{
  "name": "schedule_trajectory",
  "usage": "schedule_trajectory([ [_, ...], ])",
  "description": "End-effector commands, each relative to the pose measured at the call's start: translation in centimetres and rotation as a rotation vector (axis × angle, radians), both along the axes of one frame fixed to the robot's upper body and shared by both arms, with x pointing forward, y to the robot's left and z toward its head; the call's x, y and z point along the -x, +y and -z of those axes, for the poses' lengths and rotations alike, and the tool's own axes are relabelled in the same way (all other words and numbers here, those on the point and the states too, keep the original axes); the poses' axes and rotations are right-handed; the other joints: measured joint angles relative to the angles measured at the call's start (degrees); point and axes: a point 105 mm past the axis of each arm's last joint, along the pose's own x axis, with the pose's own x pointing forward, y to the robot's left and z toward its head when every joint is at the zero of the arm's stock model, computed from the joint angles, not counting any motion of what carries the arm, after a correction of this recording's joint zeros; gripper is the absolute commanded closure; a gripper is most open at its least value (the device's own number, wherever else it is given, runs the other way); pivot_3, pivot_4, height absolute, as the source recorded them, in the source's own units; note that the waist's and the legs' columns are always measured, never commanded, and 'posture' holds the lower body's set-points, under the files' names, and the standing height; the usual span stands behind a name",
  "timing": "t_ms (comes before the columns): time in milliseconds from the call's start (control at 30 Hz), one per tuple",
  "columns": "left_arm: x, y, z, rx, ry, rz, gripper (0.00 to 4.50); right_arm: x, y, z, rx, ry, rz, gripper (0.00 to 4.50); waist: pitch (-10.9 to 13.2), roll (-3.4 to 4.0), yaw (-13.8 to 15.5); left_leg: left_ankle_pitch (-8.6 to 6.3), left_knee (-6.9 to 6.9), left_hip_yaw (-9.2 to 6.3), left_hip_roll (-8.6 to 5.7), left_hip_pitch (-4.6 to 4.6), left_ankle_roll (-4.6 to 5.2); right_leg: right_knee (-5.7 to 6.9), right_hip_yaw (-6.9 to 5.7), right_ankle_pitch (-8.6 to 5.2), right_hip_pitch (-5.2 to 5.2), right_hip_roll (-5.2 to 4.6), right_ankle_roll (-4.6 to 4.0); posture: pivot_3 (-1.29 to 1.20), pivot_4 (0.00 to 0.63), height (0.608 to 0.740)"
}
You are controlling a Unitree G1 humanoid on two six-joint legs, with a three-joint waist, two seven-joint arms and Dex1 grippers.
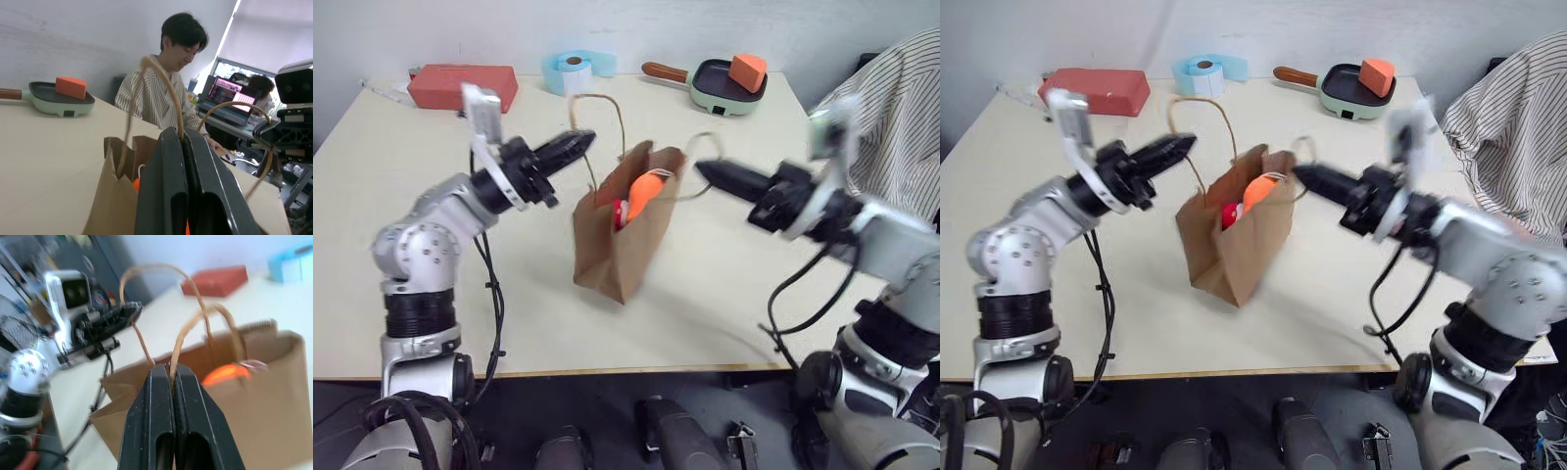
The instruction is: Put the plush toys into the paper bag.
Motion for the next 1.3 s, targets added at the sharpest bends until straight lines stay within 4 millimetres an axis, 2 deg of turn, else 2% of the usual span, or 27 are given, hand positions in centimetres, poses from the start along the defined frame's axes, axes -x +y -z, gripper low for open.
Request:
schedule_trajectory([
  [33, 0.2, -0.1, 0.6, -0.034, -0.043, -0.017, 4.5, -0.2, 0.2, 0.2, 0.078, -0.123, 0.065, 4.46, 0.0, 0.0, -0.01, 0.0, 0.0, 0.0, 0.01, -0.04, 0.0, 0.0, 0.0, 0.0, -0.02, 0.0, 0.01, 0.0, 0.15, 0.74],
  [133, 0.6, 0.6, 0.7, -0.026, -0.028, -0.019, 4.5, 0.2, 0.4, 0.2, 0.048, -0.143, 0.05, 4.46, 0.0, 0.0, 0.05, 0.0, 0.02, 0.0, 0.04, -0.03, 0.0, 0.04, -0.01, 0.0, -0.04, 0.0, 0.01, 0.0, 0.15, 0.74],
  [167, 0.6, 1.0, 0.7, -0.023, -0.024, -0.029, 4.3, 0.4, 0.4, 0.0, 0.028, -0.149, 0.038, 4.08, 0.0, -0.01, 0.06, 0.0, 0.02, -0.01, 0.04, -0.03, 0.0, 0.08, -0.01, 0.0, -0.05, 0.0, 0.01, 0.0, 0.15, 0.74],
  [233, 0.8, 1.8, 0.4, -0.009, -0.015, -0.038, 3.89, 1.0, 0.5, -0.7, -0.006, -0.167, 0.001, 3.62, 0.0, 0.0, 0.03, 0.0, 0.04, 0.0, 0.04, -0.02, 0.0, 0.1, -0.01, 0.0, -0.04, 0.0, 0.01, 0.0, 0.15, 0.74],
  [400, 2.4, 4.1, -1.1, 0.022, -0.001, -0.039, 2.36, 3.5, -0.3, -2.3, -0.033, -0.231, -0.092, 1.88, 0.0, -0.01, 0.34, 0.0, 0.05, -0.03, 0.05, -0.02, 0.01, 0.09, -0.02, 0.0, -0.04, 0.0, 0.0, 0.0, 0.15, 0.74],
  [433, 2.9, 4.6, -1.4, 0.028, 0.004, -0.035, 2.09, 4.1, -0.6, -2.4, -0.024, -0.235, -0.104, 1.59, 0.0, -0.01, 0.52, 0.0, 0.05, -0.03, 0.05, -0.03, 0.02, 0.07, -0.02, 0.0, -0.04, 0.0, 0.0, 0.0, 0.15, 0.74],
  [467, 3.5, 5.0, -1.6, 0.03, 0.01, -0.028, 1.8, 4.5, -1.0, -2.5, -0.012, -0.239, -0.108, 1.55, 0.0, -0.01, 0.65, -0.01, 0.04, -0.06, 0.05, -0.04, 0.02, 0.04, -0.03, 0.0, -0.02, 0.0, 0.0, 0.0, 0.15, 0.74],
  [567, 5.3, 6.0, -1.5, 0.016, 0.041, -0.007, 0.89, 5.5, -2.5, -2.5, 0.015, -0.223, -0.093, 1.55, 0.01, -0.02, 1.02, -0.01, 0.02, -0.07, 0.05, -0.04, 0.03, -0.02, -0.03, 0.0, -0.01, 0.0, 0.01, 0.0, 0.15, 0.74],
  [667, 6.6, 6.2, 0.4, -0.057, 0.093, -0.008, 0.02, 6.2, -3.8, -2.6, 0.017, -0.2, -0.065, 1.55, 0.01, -0.02, 1.29, -0.03, 0.01, -0.1, 0.05, -0.03, 0.05, -0.07, -0.04, 0.0, 0.06, 0.0, 0.01, 0.0, 0.15, 0.74],
  [767, 7.1, 5.7, 3.5, -0.179, 0.122, -0.033, 0.02, 7.1, -4.3, -0.6, 0.101, -0.144, -0.06, 1.55, 0.0, -0.04, 1.49, -0.03, -0.01, -0.16, 0.04, 0.0, 0.06, -0.18, -0.04, 0.0, 0.14, 0.0, 0.01, 0.0, 0.15, 0.74],
  [833, 6.9, 5.0, 5.1, -0.215, 0.12, -0.032, 0.02, 6.8, -4.0, 2.0, 0.211, -0.098, -0.046, 1.55, -0.01, -0.06, 1.61, -0.03, -0.04, -0.23, 0.03, -0.03, 0.06, -0.29, -0.06, 0.01, 0.19, 0.0, 0.03, 0.0, 0.15, 0.74],
  [933, 6.4, 3.5, 6.5, -0.223, 0.117, 0.005, 0.0, 5.5, -2.4, 5.4, 0.313, -0.086, -0.048, 2.18, -0.05, -0.14, 1.62, -0.03, -0.02, -0.31, 0.01, -0.09, 0.1, -0.43, -0.08, 0.09, 0.25, 0.0, 0.17, 0.0, 0.15, 0.74],
  [967, 6.1, 3.1, 6.5, -0.209, 0.11, 0.011, 0.0, 4.9, -1.5, 6.3, 0.33, -0.1, -0.058, 2.52, -0.05, -0.14, 1.45, -0.02, -0.01, -0.3, -0.01, -0.1, 0.13, -0.46, -0.07, 0.12, 0.25, 0.0, 0.21, 0.0, 0.15, 0.74],
  [1133, 5.9, 1.5, 6.9, -0.202, 0.089, 0.073, 0.0, 1.2, 2.5, 8.6, 0.391, -0.188, -0.075, 4.25, -0.04, -0.14, 1.02, -0.01, 0.01, -0.17, 0.02, -0.06, 0.12, -0.35, -0.07, 0.15, 0.16, 0.01, 0.2, 0.0, 0.15, 0.74],
  [1167, 5.8, 1.3, 6.9, -0.189, 0.095, 0.083, 0.0, 0.4, 3.5, 8.9, 0.388, -0.195, -0.078, 4.42, -0.04, -0.14, 1.05, -0.01, 0.01, -0.16, 0.03, -0.04, 0.12, -0.35, -0.07, 0.14, 0.15, 0.01, 0.18, 0.0, 0.15, 0.74],
  [1300, 5.7, 0.6, 7.6, -0.186, 0.107, 0.094, 0.0, -1.8, 6.0, 9.2, 0.359, -0.212, -0.079, 4.42, -0.04, -0.14, 1.44, -0.01, 0.03, -0.14, 0.04, -0.06, 0.12, -0.33, -0.07, 0.12, 0.1, 0.01, 0.12, 0.0, 0.15, 0.74],
])
